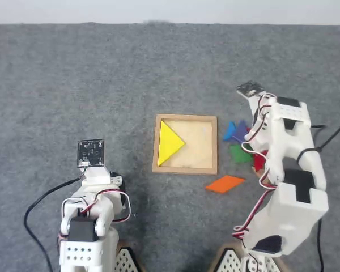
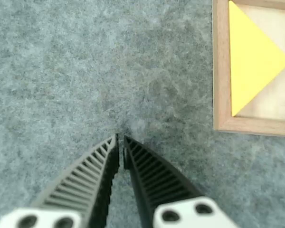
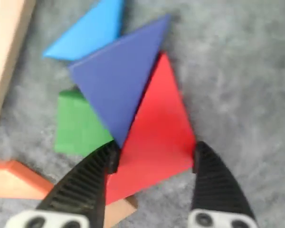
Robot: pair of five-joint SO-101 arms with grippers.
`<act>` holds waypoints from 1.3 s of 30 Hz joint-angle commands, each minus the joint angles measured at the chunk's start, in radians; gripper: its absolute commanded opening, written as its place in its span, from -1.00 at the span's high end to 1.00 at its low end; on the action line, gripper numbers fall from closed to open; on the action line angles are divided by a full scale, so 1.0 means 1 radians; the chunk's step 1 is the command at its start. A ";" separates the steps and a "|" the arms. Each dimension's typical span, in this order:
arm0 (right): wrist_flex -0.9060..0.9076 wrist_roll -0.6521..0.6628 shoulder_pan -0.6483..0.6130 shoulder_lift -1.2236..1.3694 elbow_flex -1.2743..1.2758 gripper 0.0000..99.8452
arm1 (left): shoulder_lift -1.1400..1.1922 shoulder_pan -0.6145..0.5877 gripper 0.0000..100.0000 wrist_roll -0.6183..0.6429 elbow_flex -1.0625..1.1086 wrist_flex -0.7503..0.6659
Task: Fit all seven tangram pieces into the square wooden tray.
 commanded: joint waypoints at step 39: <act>0.030 -1.155 0.073 -0.176 -0.101 0.41 | -0.020 -0.006 0.97 -0.015 -0.013 0.005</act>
